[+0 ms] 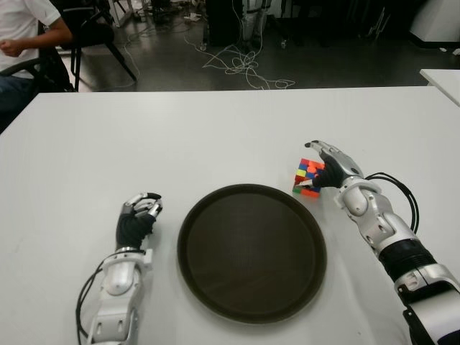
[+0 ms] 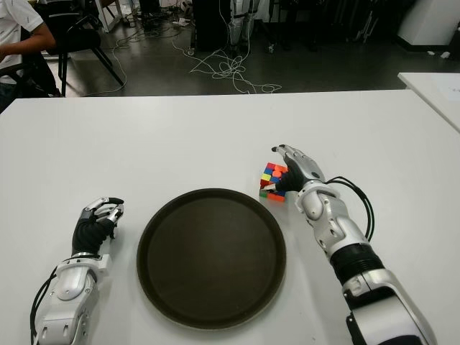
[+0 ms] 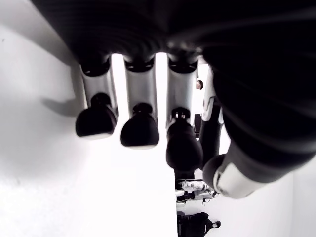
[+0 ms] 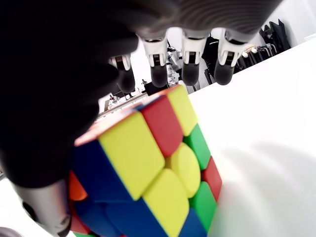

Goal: Pick up the Rubik's Cube and put it in the plate

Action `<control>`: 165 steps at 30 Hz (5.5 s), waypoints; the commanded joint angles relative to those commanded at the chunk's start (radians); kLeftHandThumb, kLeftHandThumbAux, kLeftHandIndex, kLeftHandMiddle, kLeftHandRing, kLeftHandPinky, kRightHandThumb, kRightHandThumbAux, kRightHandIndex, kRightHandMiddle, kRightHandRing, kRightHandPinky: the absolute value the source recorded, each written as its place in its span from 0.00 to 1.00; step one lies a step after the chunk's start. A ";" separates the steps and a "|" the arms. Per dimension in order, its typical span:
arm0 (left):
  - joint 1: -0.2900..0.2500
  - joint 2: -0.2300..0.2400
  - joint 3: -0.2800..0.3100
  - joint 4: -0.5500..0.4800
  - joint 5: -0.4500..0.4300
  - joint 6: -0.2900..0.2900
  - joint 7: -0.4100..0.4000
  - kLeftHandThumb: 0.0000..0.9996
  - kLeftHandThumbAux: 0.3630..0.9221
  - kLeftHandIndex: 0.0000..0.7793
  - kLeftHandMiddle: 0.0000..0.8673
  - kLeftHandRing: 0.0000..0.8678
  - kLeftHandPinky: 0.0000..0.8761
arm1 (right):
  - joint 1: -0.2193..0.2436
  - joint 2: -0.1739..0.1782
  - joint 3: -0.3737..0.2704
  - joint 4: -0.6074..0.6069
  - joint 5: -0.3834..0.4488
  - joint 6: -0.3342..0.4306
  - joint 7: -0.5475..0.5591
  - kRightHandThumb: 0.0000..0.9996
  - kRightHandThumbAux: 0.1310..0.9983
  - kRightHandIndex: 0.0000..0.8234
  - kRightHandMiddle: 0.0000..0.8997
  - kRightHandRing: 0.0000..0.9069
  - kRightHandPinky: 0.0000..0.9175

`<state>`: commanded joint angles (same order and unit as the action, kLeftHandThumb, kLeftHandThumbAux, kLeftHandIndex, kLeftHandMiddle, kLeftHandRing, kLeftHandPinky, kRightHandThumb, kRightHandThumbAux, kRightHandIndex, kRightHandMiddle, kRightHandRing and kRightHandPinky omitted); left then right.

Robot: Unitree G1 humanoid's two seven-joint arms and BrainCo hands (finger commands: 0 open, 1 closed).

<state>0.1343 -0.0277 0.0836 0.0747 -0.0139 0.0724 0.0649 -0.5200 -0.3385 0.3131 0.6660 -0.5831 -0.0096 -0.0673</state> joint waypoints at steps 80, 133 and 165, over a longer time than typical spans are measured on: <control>0.006 -0.005 -0.002 0.004 -0.003 -0.003 0.015 0.71 0.61 0.57 0.93 0.94 0.92 | -0.024 -0.045 0.090 -0.033 -0.061 -0.045 0.135 0.00 0.71 0.00 0.00 0.00 0.00; 0.003 -0.006 -0.002 -0.003 -0.001 0.008 0.013 0.71 0.61 0.57 0.94 0.94 0.92 | -0.050 -0.086 0.070 -0.071 -0.053 -0.018 0.222 0.00 0.75 0.00 0.00 0.00 0.00; -0.004 -0.004 0.003 0.002 0.008 0.008 0.021 0.71 0.61 0.57 0.93 0.93 0.91 | -0.061 -0.086 0.077 -0.083 -0.055 0.001 0.263 0.00 0.72 0.00 0.00 0.00 0.00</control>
<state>0.1303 -0.0317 0.0864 0.0767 -0.0056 0.0808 0.0863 -0.5813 -0.4247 0.3896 0.5826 -0.6379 -0.0086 0.1960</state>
